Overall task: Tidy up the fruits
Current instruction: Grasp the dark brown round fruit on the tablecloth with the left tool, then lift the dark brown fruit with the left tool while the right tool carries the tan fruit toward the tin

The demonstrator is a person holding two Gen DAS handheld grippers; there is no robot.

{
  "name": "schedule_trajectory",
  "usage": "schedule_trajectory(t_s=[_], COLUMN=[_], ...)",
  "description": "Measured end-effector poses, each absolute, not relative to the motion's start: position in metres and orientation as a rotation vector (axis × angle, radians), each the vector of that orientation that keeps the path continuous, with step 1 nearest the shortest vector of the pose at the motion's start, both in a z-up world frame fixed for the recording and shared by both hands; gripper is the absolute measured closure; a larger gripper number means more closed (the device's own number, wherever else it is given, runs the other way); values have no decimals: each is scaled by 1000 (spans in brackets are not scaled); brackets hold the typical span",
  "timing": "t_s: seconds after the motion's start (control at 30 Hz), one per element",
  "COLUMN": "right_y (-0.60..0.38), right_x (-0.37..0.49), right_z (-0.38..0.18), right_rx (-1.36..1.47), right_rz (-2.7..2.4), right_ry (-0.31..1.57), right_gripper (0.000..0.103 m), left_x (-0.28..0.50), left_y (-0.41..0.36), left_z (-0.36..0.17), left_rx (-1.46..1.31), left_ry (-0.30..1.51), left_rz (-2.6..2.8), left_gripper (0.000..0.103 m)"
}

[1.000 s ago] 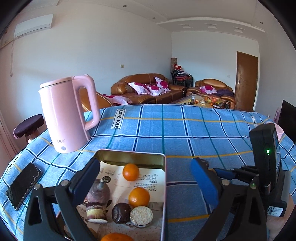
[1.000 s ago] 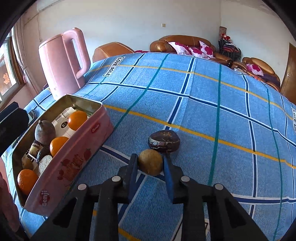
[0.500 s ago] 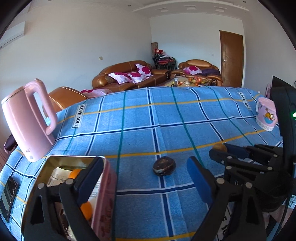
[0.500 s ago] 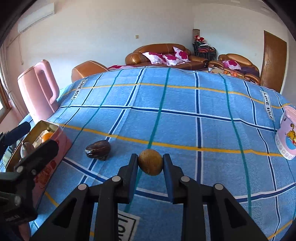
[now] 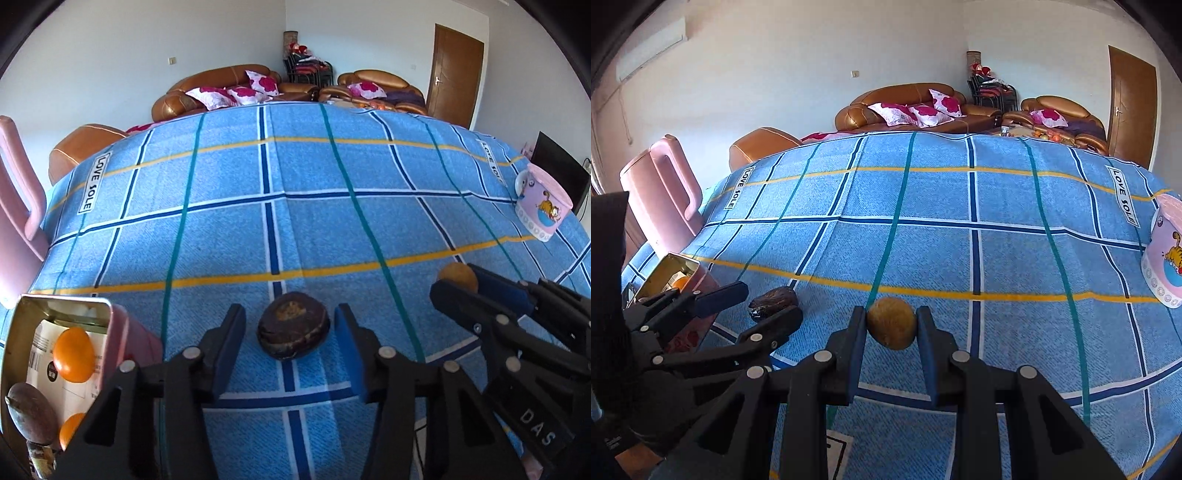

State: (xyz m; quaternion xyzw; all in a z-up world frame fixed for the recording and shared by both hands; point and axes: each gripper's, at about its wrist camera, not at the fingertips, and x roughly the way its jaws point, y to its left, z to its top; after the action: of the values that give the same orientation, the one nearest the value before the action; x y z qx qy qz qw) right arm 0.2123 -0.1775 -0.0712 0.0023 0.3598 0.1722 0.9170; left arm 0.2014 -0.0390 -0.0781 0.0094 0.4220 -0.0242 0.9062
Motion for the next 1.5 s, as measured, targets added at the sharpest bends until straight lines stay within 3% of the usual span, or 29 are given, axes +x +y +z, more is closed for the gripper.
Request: schedule_trajectory(t_s=[0.03,1.5], right_y=[-177,-178], right_x=[212,178], right_z=[-71,-52], right_rx=[1,-11], right_rz=[356,443], right_ry=[741,550], right_gripper=[74,74], left_x=[204,170], left_y=[-37,-32], left_z=[-79,-53], left_rx=[2,-13], left_ry=[882,671], left_rz=[-60,-53], left_gripper=[64,64])
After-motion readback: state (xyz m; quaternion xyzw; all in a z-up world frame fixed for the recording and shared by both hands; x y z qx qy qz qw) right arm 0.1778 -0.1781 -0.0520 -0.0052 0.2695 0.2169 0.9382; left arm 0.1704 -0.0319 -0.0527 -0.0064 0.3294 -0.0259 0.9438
